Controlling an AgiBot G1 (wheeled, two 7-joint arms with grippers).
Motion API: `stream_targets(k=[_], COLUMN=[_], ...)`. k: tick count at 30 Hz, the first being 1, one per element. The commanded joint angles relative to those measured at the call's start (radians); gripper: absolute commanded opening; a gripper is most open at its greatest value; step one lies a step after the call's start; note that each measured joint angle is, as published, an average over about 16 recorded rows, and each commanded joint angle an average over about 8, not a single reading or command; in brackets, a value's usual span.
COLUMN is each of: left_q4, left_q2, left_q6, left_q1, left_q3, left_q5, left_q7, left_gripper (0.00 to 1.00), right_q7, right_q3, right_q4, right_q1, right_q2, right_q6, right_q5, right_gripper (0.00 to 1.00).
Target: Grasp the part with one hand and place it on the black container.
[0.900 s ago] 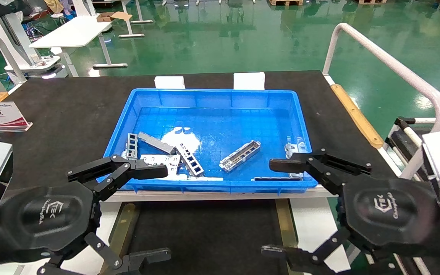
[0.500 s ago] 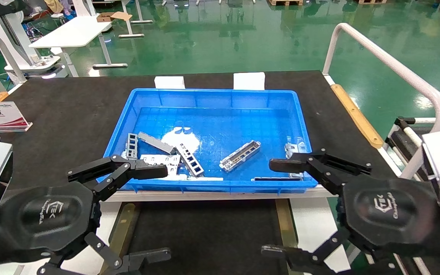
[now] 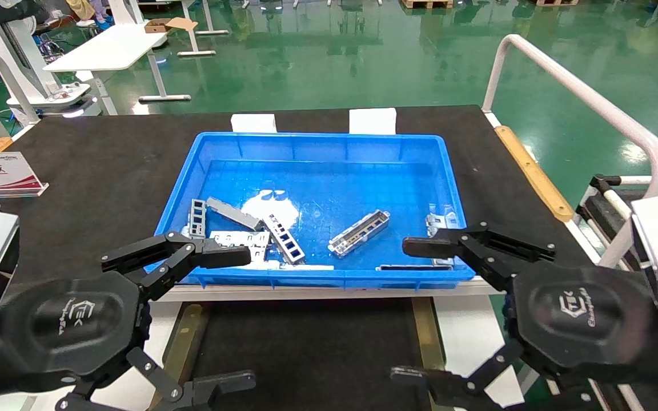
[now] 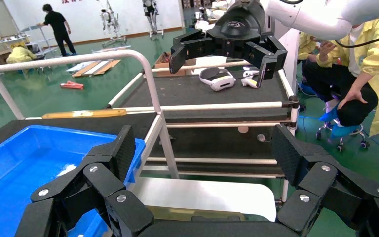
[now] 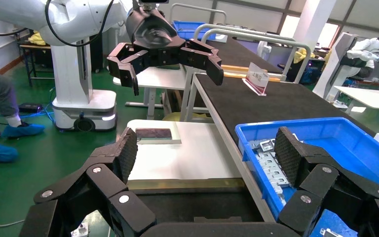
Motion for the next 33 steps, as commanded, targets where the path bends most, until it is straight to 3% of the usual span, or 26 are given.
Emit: stream_targets(k=[1,10,17,24,33], left_q4=[0.0,0.003,0.029,0.131,0.418], left_q2=[0.0,0.01,0.071,0.19,0.407], left_q6=[0.0,-0.012,-0.077,-0.16,-0.289], left_q1=[0.0,-0.007,-0.054,-0.14,-0.303], left_q3=[0.0,0.004,0.038,0.107,0.207], left_q5=[0.0,0.009,0.094,0.235,0.429], left_q7=[0.0,0.001,0.008,0.028,0.077], left_gripper=[1.0,1.0,1.0,1.0,1.0], right_q7=[0.0,0.0,0.0,0.0,0.0], right_q3=[0.0,0.0,0.0,0.0,-0.001], right_q4=[0.0,0.0,-0.001,-0.001,-0.001], right_q1=[0.0,0.0,0.0,0.0,0.0], right_q2=[0.0,0.0,0.0,0.0,0.0], right_q6=[0.0,0.0,0.0,0.0,0.0], right_q5=[0.0,0.0,0.0,0.0,0.0], right_gripper=[1.0,1.0,1.0,1.0,1.0])
